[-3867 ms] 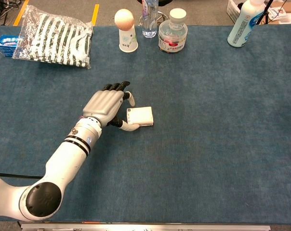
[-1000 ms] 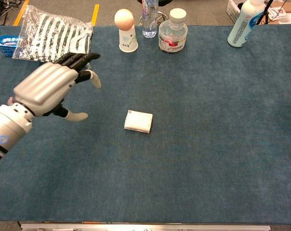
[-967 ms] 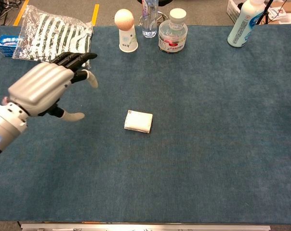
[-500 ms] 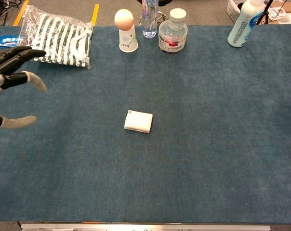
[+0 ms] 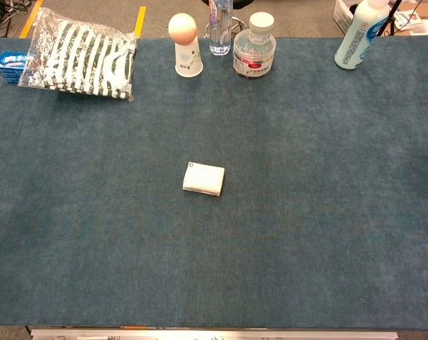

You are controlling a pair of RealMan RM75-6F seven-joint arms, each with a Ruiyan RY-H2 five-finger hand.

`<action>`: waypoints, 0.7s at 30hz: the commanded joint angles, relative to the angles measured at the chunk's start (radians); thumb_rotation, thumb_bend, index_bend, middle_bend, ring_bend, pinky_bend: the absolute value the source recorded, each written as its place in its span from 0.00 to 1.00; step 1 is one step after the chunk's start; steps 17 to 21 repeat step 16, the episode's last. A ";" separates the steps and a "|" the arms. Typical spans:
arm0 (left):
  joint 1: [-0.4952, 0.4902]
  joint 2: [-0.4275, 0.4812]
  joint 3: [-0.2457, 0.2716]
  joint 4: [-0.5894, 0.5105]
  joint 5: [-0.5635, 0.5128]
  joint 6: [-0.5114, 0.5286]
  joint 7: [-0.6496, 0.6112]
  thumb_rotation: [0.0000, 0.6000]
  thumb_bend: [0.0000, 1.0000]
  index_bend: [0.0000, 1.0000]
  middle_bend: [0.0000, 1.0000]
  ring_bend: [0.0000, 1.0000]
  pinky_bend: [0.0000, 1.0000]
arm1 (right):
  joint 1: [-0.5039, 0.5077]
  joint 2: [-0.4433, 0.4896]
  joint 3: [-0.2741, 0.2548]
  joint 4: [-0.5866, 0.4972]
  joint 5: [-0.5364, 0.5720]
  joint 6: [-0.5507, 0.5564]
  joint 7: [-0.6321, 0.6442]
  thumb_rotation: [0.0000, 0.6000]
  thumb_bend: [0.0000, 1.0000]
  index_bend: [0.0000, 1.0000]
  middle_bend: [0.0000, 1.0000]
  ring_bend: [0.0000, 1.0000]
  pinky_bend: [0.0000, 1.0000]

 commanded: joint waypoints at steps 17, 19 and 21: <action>0.004 -0.008 -0.065 0.038 -0.053 -0.085 -0.069 1.00 0.14 0.44 0.12 0.01 0.14 | -0.006 0.016 0.001 -0.001 0.001 0.013 0.025 1.00 0.00 0.35 0.27 0.04 0.12; 0.004 -0.008 -0.065 0.038 -0.053 -0.085 -0.069 1.00 0.14 0.44 0.12 0.01 0.14 | -0.006 0.016 0.001 -0.001 0.001 0.013 0.025 1.00 0.00 0.35 0.27 0.04 0.12; 0.004 -0.008 -0.065 0.038 -0.053 -0.085 -0.069 1.00 0.14 0.44 0.12 0.01 0.14 | -0.006 0.016 0.001 -0.001 0.001 0.013 0.025 1.00 0.00 0.35 0.27 0.04 0.12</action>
